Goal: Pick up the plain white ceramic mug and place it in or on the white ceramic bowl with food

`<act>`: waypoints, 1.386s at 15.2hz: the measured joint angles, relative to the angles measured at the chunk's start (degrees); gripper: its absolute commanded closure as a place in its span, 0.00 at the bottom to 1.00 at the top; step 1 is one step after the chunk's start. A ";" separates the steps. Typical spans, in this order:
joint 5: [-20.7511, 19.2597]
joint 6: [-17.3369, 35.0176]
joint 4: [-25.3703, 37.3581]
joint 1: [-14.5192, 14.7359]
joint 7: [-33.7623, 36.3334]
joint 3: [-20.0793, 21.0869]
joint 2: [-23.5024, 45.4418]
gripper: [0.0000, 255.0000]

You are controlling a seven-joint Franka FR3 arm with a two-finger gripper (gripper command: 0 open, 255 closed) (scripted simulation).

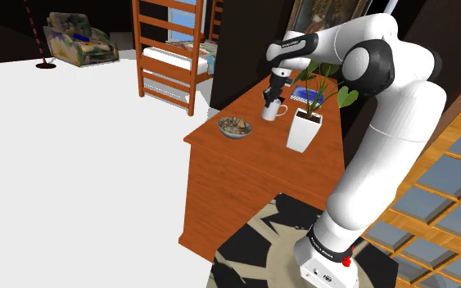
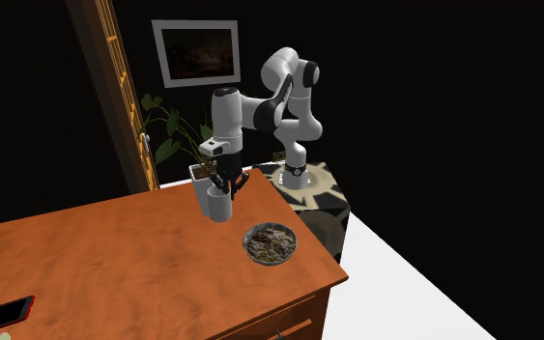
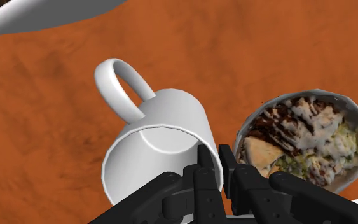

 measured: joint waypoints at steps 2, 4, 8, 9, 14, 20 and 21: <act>-0.17 -1.38 1.08 -0.04 0.03 -0.07 -0.32 1.00; -0.33 -2.99 2.49 -0.01 0.22 -0.08 -0.56 1.00; -0.62 -5.65 4.65 -0.03 0.36 -0.17 -1.11 1.00; -0.82 -6.02 4.89 0.39 1.14 0.12 -1.28 1.00; -2.15 -7.83 5.89 3.85 7.44 2.61 -2.31 1.00; -3.26 -10.57 8.87 7.97 15.16 5.84 -2.18 1.00; -3.25 -11.31 10.38 8.73 16.60 6.48 -1.38 1.00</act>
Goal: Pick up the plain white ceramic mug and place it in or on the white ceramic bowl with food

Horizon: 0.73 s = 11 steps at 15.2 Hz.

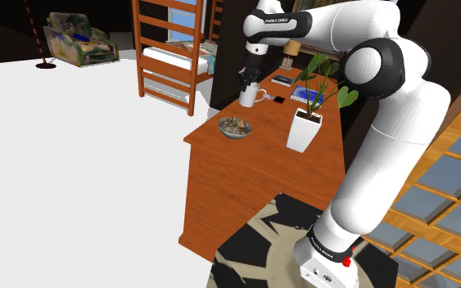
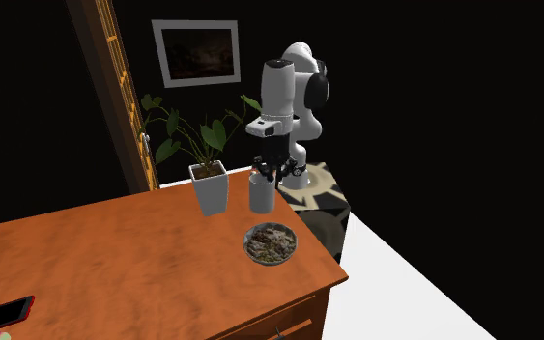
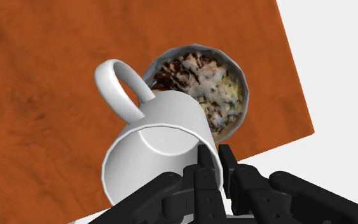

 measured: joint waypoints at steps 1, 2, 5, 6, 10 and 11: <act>-0.09 0.13 -0.04 0.46 0.81 0.35 0.09 1.00; -0.16 0.62 -0.59 0.68 1.22 0.52 0.02 1.00; -0.12 2.44 -2.17 0.80 1.46 0.62 0.28 1.00; -0.13 3.32 -3.07 0.85 1.56 0.66 0.27 1.00; 0.04 6.21 -5.47 0.81 1.43 0.66 0.78 1.00; 0.05 7.01 -6.28 0.82 1.42 0.67 0.77 1.00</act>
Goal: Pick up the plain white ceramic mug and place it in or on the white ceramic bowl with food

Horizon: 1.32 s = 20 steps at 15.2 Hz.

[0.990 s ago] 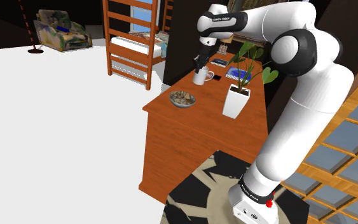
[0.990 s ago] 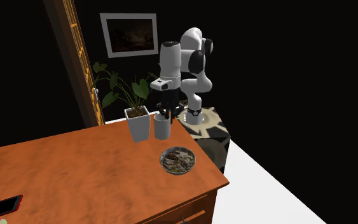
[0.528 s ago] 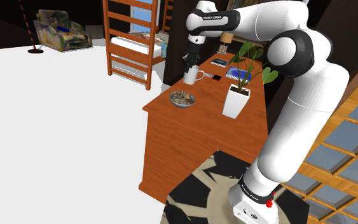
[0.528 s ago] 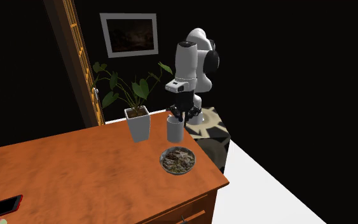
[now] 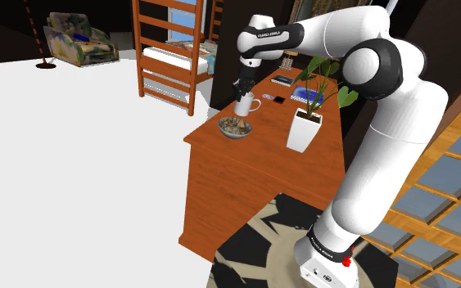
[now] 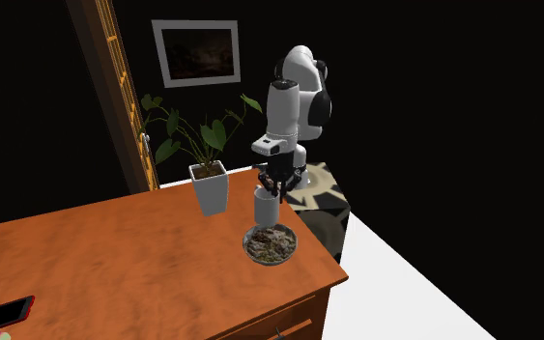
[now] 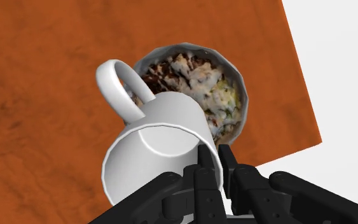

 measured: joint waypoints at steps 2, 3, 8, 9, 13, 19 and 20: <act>0.05 1.37 -1.14 0.11 0.17 0.10 0.24 1.00; 0.09 2.20 -1.88 0.08 0.09 0.09 0.33 1.00; 0.42 5.72 -4.58 -0.02 -0.19 0.09 1.20 1.00; 0.45 6.54 -5.32 0.01 -0.16 0.12 1.28 1.00; 0.57 7.64 -6.07 -0.02 -0.25 0.14 1.62 1.00; 0.58 7.70 -6.07 -0.03 -0.26 0.14 1.66 0.00; 0.58 7.70 -6.07 -0.03 -0.26 0.14 1.66 0.00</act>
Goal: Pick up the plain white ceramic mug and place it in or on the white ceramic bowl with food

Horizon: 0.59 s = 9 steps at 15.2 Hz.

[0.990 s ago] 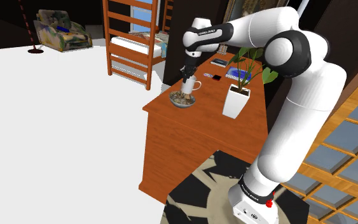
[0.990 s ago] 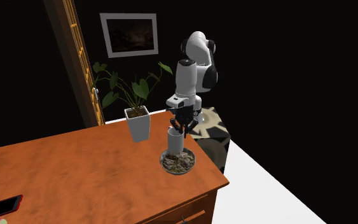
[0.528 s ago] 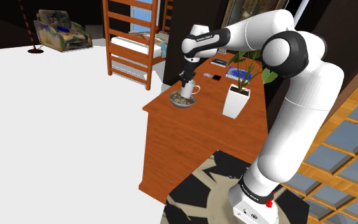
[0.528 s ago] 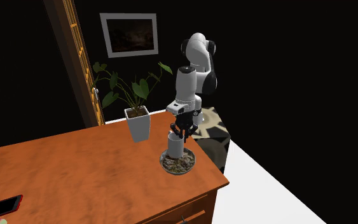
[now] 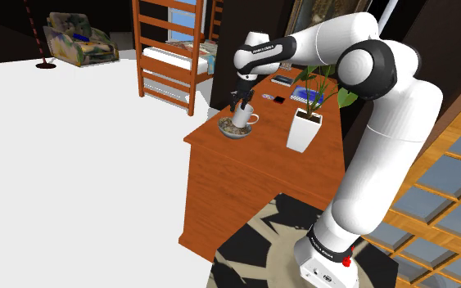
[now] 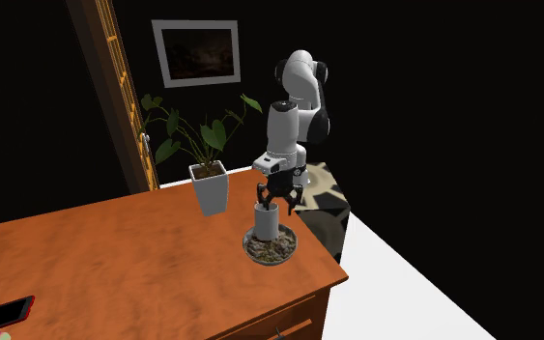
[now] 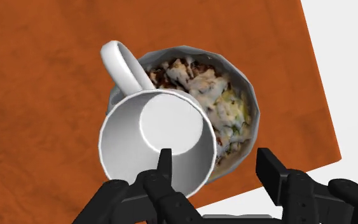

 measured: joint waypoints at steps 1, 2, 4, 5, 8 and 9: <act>0.00 0.00 0.00 0.00 0.00 0.00 0.00 0.00; 0.00 0.00 0.00 0.00 0.00 0.00 0.00 0.00; 0.00 0.00 0.00 0.00 0.00 0.00 0.00 0.00; -0.10 -0.92 0.68 0.01 0.05 -0.02 -0.26 0.00; -0.72 -4.81 2.87 0.16 0.41 -0.09 -2.10 0.00; -0.79 -5.70 3.57 0.22 0.55 -0.06 -2.30 0.00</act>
